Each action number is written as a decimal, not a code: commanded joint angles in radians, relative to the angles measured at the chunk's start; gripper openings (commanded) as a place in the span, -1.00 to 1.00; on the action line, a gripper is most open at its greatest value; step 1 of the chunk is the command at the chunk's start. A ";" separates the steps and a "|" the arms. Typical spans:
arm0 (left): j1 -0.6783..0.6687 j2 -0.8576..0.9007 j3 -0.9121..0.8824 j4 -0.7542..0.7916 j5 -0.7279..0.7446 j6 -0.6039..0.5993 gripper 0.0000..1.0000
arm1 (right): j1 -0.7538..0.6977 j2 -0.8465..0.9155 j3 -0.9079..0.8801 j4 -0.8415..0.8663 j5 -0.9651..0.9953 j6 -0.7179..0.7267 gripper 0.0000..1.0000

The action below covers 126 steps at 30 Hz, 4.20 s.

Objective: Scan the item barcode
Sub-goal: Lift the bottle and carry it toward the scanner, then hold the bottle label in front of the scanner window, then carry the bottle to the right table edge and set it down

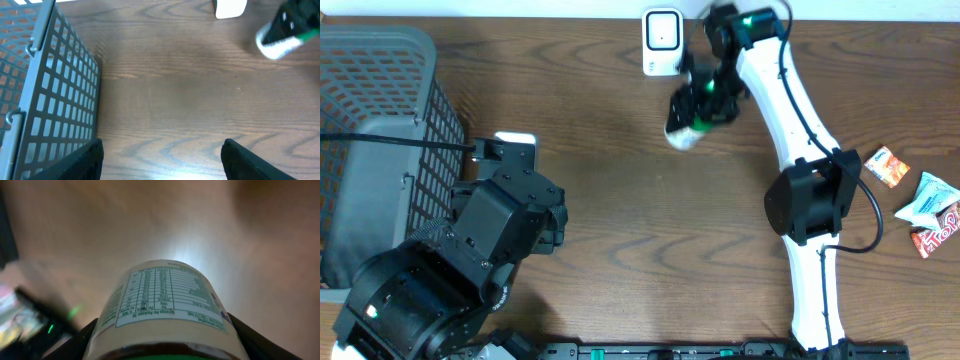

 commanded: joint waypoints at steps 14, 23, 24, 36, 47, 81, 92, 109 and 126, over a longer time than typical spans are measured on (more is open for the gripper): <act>0.003 0.000 0.010 -0.004 -0.013 -0.013 0.51 | 0.018 0.006 -0.005 0.691 0.222 -0.068 -0.21; 0.003 0.000 0.010 -0.004 -0.013 -0.013 0.50 | 0.045 0.006 -0.216 1.136 0.425 -0.104 -0.24; 0.003 0.000 0.010 -0.004 -0.013 -0.012 0.51 | 0.051 0.006 -0.229 1.176 0.448 -0.108 -0.24; 0.003 0.000 0.010 -0.004 -0.013 -0.012 0.50 | 0.133 0.007 -0.517 1.753 0.771 -0.110 -0.19; 0.003 0.000 0.010 -0.004 -0.013 -0.013 0.50 | 0.130 0.031 -0.623 1.955 0.789 -0.129 -0.16; 0.003 0.000 0.010 -0.004 -0.013 -0.012 0.50 | -0.190 -0.432 -0.623 0.688 0.609 0.297 -0.14; 0.003 0.000 0.010 -0.004 -0.013 -0.013 0.51 | -0.417 -0.338 -0.625 0.412 0.518 0.309 -0.13; 0.003 0.000 0.010 -0.004 -0.013 -0.012 0.51 | -0.475 -0.126 -0.625 0.408 0.594 0.291 -0.11; 0.003 0.000 0.010 -0.004 -0.013 -0.013 0.51 | -0.716 -0.126 -0.625 0.473 0.620 0.284 0.15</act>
